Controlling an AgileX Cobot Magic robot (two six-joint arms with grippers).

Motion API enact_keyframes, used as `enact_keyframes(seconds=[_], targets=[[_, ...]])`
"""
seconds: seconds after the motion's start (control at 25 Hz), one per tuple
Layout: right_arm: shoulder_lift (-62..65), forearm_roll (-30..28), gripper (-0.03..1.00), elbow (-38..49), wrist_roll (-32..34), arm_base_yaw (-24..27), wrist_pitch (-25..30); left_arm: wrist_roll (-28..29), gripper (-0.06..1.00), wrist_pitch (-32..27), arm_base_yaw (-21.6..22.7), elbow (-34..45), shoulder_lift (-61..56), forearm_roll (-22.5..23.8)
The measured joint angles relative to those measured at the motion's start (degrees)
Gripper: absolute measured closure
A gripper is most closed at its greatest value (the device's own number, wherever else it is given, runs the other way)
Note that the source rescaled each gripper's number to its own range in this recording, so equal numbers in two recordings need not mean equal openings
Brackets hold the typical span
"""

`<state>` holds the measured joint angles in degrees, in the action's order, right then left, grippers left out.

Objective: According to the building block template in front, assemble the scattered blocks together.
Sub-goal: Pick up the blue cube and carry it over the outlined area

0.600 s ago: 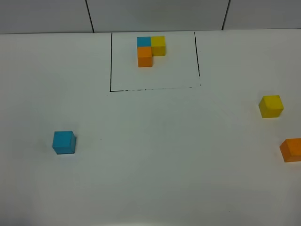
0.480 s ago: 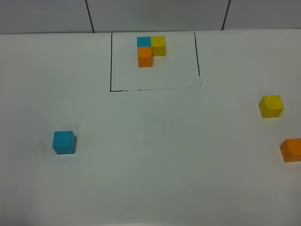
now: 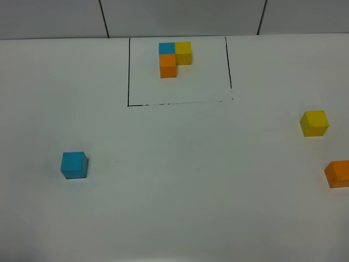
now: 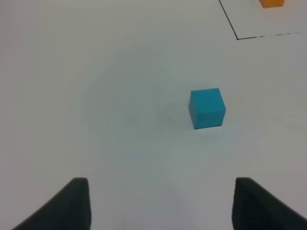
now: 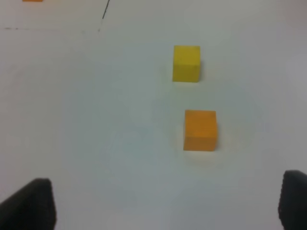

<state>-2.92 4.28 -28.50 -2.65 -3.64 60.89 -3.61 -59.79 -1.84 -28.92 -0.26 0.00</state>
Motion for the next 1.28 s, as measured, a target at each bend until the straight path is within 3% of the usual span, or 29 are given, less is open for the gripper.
enact_keyframes(seconds=[0.64, 0.76, 0.88, 1.0, 1.28], targets=[[0.0, 0.0, 0.13, 0.0, 0.0, 0.0, 0.0, 0.0, 0.53, 1.4, 0.0, -0.2, 0.3, 0.9], [0.0, 0.0, 0.15, 0.0, 0.0, 0.0, 0.0, 0.0, 0.39, 6.5, 0.0, -0.6, 2.4, 1.0], [0.0, 0.0, 0.16, 0.0, 0.0, 0.0, 0.0, 0.0, 0.15, 11.6, 0.0, -1.1, 8.5, 0.0], [0.0, 0.0, 0.18, 0.0, 0.0, 0.0, 0.0, 0.0, -0.02, 14.4, 0.0, -2.8, 18.1, -0.6], [0.0, 0.0, 0.21, 0.0, 0.0, 0.0, 0.0, 0.0, -0.06, 15.5, 0.0, -12.0, 45.2, -5.4]])
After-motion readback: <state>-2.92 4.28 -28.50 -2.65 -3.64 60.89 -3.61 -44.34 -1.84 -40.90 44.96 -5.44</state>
